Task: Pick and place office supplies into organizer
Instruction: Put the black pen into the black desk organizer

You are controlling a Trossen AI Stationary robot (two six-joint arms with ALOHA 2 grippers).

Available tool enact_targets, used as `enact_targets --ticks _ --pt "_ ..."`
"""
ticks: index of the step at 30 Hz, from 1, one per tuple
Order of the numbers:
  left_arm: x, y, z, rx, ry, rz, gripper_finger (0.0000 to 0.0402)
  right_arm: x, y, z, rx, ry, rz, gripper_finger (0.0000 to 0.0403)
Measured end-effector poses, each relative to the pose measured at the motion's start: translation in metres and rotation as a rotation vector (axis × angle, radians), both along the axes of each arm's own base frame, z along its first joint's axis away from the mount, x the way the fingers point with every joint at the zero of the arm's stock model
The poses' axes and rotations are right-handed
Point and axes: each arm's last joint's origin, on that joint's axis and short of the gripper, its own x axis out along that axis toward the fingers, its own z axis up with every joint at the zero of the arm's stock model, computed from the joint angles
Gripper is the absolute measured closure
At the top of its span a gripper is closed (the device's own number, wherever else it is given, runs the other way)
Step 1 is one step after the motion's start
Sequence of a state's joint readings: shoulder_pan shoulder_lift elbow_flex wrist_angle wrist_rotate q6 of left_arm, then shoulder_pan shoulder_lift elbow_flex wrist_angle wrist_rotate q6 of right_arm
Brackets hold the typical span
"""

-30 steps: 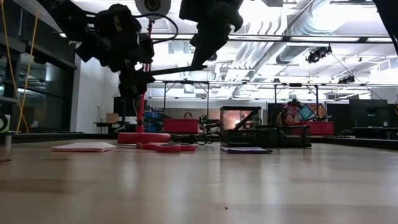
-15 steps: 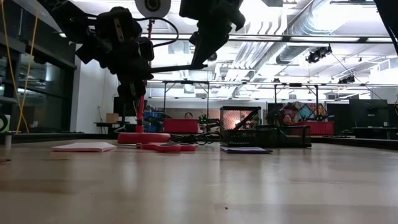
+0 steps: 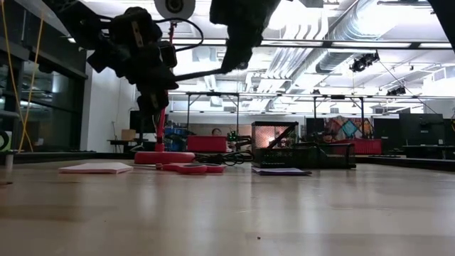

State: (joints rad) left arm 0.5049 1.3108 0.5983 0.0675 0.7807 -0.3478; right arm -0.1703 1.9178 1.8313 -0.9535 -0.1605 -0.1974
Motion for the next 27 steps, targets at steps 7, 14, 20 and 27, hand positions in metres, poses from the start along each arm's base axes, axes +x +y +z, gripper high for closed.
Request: enact_targets --ticks 7,14,20,27 --pt "0.000 0.000 0.000 0.022 0.006 0.023 0.0382 -0.017 -0.021 0.026 0.040 -0.076 -0.125 0.0302" --pt "0.006 0.013 0.014 0.111 -0.135 0.142 0.0382 -0.033 -0.031 0.062 0.161 -0.254 -0.224 0.0297" --pt "0.000 0.032 0.025 0.113 -0.198 0.322 0.0382 -0.062 -0.026 0.102 0.079 -0.384 -0.347 0.0297" --pt "-0.010 0.037 0.046 0.261 -0.287 0.451 0.0382 -0.103 -0.018 0.146 -0.002 -0.602 -0.472 0.0297"
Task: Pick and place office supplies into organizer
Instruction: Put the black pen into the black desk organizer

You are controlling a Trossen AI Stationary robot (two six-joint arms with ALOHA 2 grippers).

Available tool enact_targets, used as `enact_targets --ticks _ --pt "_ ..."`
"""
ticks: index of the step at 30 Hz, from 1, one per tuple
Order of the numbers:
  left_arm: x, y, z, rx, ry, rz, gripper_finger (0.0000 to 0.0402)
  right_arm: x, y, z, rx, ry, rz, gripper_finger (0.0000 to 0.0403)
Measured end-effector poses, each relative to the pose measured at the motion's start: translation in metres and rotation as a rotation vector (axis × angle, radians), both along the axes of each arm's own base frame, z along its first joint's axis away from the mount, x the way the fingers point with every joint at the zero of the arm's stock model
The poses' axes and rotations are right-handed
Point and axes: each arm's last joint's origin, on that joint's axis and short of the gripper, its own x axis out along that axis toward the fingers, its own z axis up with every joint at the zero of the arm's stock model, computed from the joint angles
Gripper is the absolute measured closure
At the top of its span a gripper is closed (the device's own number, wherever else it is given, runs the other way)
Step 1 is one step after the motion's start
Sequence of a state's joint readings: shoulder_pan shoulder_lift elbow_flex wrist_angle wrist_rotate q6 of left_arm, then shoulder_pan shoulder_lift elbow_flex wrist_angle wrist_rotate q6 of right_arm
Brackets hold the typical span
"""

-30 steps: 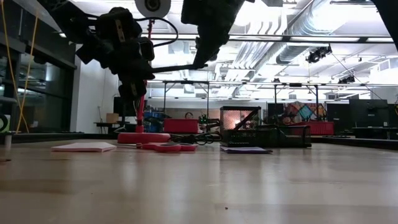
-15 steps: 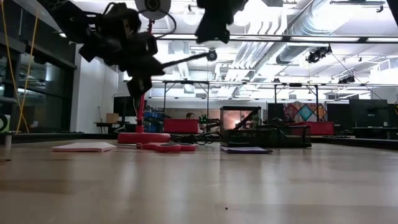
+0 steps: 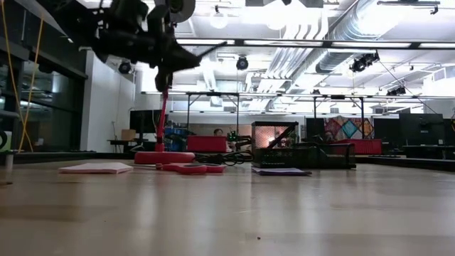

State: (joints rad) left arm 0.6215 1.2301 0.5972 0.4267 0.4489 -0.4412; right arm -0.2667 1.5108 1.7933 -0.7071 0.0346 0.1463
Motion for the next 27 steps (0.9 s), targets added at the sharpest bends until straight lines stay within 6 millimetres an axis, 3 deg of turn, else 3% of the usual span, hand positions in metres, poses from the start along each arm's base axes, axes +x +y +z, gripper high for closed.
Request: enact_targets --ticks 4,10,14,18,27 --pt "-0.006 -0.002 0.017 0.063 -0.083 0.076 0.0382 -0.007 0.002 -0.011 0.031 -0.096 -0.036 0.0297" --pt "-0.021 -0.010 0.031 0.088 -0.123 0.158 0.0382 -0.006 0.002 -0.058 0.099 -0.308 -0.030 0.0297" --pt "-0.035 -0.021 0.029 0.120 -0.140 0.239 0.0382 -0.006 0.002 -0.082 0.105 -0.454 -0.025 0.0297" --pt "-0.044 -0.025 0.022 0.116 -0.137 0.262 0.0382 -0.002 0.001 -0.094 0.065 -0.551 -0.018 0.0294" --pt "-0.045 -0.026 0.032 0.196 -0.228 0.265 0.0382 0.025 -0.007 -0.118 0.089 -0.628 -0.013 0.0208"
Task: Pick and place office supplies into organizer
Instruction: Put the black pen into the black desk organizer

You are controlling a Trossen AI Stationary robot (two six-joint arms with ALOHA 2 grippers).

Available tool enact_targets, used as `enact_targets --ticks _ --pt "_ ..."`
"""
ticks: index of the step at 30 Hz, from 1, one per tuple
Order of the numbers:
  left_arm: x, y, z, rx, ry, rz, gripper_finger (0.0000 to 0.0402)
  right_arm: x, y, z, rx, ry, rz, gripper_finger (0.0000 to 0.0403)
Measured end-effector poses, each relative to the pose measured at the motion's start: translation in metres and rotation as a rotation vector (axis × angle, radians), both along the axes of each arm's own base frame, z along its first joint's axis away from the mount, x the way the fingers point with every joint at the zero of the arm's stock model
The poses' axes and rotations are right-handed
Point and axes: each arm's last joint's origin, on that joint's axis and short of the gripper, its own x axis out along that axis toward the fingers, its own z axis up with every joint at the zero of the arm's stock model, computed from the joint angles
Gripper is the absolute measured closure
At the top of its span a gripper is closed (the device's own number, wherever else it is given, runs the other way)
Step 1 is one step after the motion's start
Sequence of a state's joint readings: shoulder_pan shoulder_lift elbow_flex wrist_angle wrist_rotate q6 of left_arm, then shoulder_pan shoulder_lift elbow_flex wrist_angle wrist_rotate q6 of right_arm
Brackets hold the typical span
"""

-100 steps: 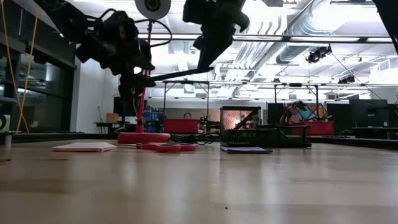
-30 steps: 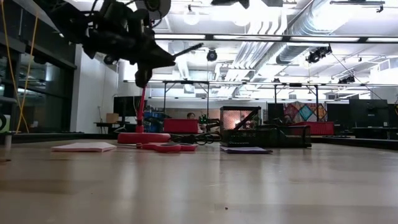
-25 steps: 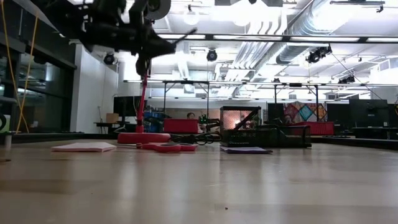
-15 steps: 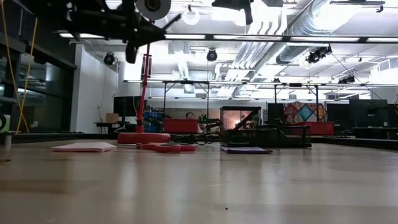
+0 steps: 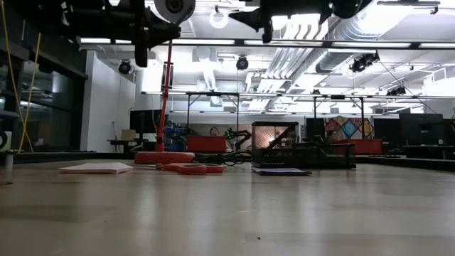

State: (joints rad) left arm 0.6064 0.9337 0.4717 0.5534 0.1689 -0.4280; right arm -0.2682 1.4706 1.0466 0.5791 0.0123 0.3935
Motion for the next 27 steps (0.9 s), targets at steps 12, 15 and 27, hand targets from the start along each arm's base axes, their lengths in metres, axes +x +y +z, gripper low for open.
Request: enact_targets --ticks 12,15,27 --pt "0.000 -0.001 -0.001 0.018 0.014 -0.023 0.0382 0.037 -0.034 -0.003 0.016 -0.055 0.020 0.0174" --pt "0.001 -0.001 -0.002 0.011 0.022 -0.028 0.0382 0.051 -0.044 -0.005 0.017 -0.048 0.040 0.0175" --pt "0.001 -0.001 -0.003 0.012 0.041 -0.031 0.0382 0.085 -0.062 0.011 0.021 -0.060 0.157 0.0174"
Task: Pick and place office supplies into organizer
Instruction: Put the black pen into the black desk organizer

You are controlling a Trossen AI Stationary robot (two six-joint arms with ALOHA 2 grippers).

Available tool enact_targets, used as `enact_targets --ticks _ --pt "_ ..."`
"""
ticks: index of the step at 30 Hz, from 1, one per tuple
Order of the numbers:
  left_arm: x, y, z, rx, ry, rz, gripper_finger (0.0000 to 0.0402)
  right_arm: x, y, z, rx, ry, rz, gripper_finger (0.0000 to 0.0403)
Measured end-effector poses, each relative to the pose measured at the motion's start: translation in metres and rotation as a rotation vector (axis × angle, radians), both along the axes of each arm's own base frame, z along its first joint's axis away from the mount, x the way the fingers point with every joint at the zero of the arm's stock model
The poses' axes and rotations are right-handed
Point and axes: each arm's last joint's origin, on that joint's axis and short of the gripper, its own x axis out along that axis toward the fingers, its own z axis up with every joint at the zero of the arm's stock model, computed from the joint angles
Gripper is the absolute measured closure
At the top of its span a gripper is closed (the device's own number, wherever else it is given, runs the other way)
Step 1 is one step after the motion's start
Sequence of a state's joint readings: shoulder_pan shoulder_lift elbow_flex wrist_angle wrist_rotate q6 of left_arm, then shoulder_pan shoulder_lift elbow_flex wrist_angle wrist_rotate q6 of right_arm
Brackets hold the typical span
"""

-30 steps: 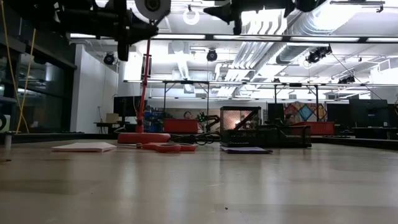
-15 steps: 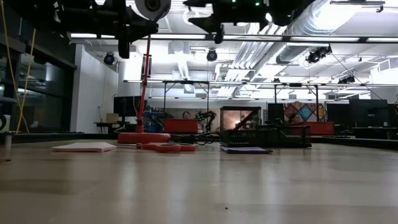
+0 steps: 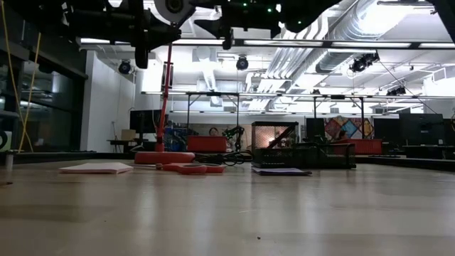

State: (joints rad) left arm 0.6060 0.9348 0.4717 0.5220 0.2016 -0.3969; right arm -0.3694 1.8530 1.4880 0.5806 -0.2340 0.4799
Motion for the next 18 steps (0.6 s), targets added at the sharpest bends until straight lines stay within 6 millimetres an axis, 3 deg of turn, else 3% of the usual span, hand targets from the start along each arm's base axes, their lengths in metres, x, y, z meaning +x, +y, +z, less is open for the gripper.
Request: enact_targets --ticks 11,18 --pt "0.0000 0.0000 -0.0007 -0.004 0.006 -0.002 0.0382 0.0074 0.0000 0.0038 0.030 -0.003 0.073 0.0198" --pt "0.0001 -0.0004 -0.0006 0.004 0.009 -0.011 0.0382 0.0068 0.0000 0.0028 0.039 0.012 0.162 0.0272"
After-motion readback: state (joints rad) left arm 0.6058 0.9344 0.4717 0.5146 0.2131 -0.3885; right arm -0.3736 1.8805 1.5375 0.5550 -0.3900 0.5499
